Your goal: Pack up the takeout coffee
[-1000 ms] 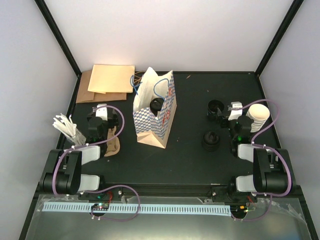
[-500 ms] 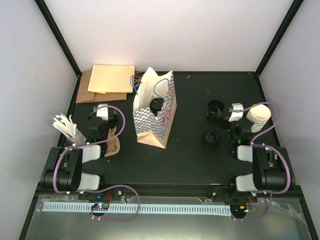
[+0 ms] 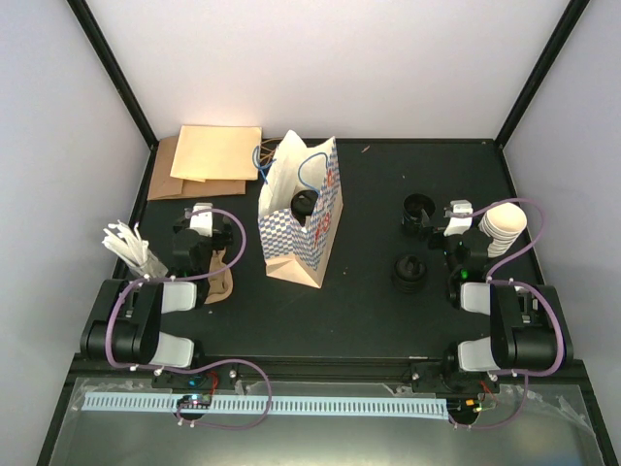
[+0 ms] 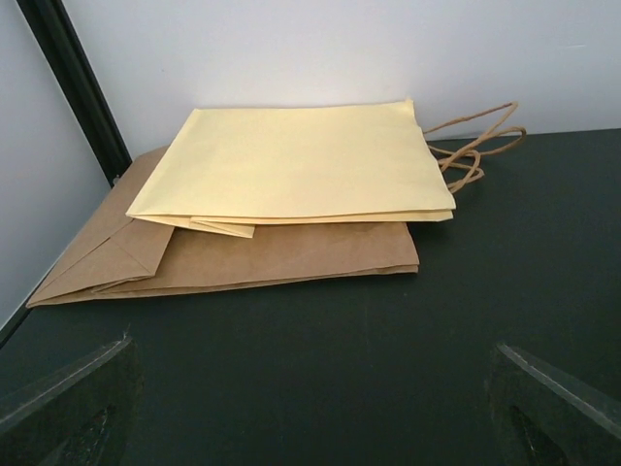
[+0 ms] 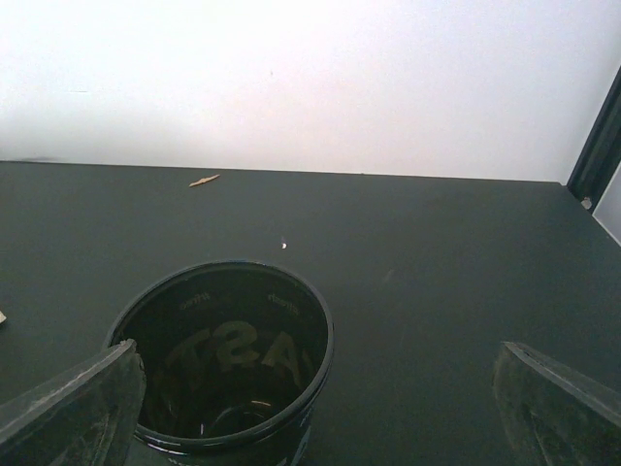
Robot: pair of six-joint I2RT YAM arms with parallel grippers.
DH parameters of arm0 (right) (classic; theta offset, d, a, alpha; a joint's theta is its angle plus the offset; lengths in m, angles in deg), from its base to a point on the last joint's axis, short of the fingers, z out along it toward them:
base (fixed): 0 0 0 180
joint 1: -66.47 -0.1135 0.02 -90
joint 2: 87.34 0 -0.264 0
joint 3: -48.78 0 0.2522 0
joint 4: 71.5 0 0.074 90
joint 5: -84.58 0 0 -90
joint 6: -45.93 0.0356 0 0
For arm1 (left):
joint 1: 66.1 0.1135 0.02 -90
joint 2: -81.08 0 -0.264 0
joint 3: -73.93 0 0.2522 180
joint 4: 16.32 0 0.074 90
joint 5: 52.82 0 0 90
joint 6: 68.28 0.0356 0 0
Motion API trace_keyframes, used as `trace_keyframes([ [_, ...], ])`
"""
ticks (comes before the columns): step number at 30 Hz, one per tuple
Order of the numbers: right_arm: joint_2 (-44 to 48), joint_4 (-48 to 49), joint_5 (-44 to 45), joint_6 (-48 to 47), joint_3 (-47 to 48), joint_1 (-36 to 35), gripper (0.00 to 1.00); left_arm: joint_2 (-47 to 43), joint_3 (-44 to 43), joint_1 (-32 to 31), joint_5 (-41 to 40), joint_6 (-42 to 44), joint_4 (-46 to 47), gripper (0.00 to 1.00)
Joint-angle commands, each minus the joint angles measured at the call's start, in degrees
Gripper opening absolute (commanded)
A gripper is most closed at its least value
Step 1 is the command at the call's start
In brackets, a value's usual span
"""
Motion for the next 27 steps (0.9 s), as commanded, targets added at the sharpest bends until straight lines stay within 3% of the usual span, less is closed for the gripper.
trace_keyframes([
  [1, -0.02, 3.57, 1.30, -0.16, 0.01, 0.26, 1.00, -0.80, -1.08, 0.41, 1.98, 0.55, 1.99, 0.99],
  [27, -0.11, 3.48, 1.36, -0.34, 0.10, 0.19, 1.00, -1.41, -1.63, 0.36, 1.84, -0.03, -0.15, 0.99],
])
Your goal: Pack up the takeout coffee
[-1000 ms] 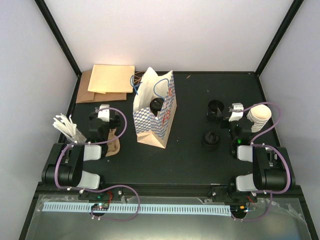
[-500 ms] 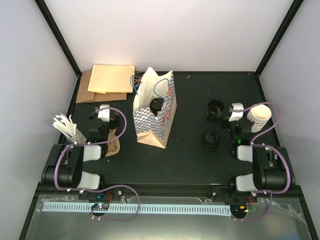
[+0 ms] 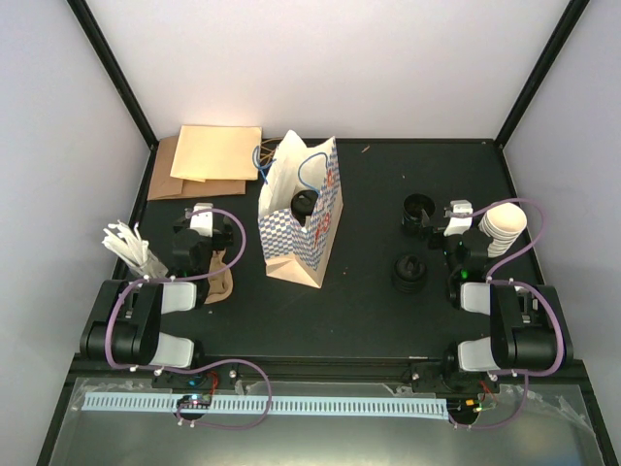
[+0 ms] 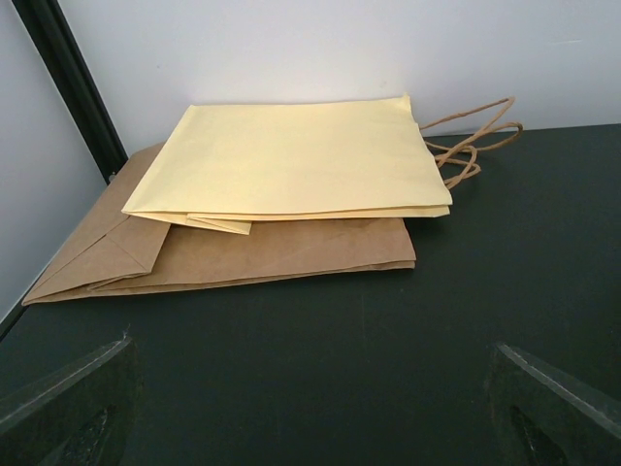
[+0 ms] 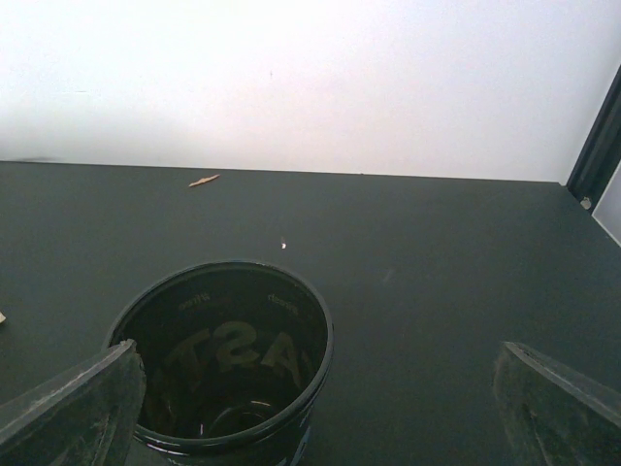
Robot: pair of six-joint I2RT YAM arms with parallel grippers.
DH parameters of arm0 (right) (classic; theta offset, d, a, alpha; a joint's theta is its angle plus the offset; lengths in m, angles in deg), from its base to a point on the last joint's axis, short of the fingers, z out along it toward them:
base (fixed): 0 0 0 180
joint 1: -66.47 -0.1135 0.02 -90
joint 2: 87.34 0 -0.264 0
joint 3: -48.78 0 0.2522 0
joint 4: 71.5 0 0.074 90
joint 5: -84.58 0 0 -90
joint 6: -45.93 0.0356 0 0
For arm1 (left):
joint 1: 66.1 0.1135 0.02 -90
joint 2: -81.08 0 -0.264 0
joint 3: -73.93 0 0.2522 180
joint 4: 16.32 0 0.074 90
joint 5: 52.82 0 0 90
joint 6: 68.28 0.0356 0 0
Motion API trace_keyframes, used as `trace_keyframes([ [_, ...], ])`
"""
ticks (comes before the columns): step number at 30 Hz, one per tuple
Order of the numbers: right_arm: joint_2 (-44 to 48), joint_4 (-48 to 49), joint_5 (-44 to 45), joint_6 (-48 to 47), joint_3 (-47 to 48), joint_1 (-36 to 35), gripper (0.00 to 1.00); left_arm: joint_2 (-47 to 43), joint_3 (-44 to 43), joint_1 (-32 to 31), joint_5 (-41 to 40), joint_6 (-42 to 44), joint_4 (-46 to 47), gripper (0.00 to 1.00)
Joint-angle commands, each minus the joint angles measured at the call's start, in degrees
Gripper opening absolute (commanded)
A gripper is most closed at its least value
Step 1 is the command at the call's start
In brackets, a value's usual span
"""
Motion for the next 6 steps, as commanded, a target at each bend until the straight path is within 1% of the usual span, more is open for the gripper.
trace_keyframes([
  [1, -0.11, 3.44, 1.25, -0.39, 0.14, 0.20, 1.00, -0.84, -1.61, 0.33, 1.49, -0.02, 0.95, 0.99],
  [6, -0.12, 3.46, 1.50, -0.65, 0.05, -0.14, 1.00, -0.84, -1.61, 0.35, 1.55, -0.02, 0.95, 0.99],
])
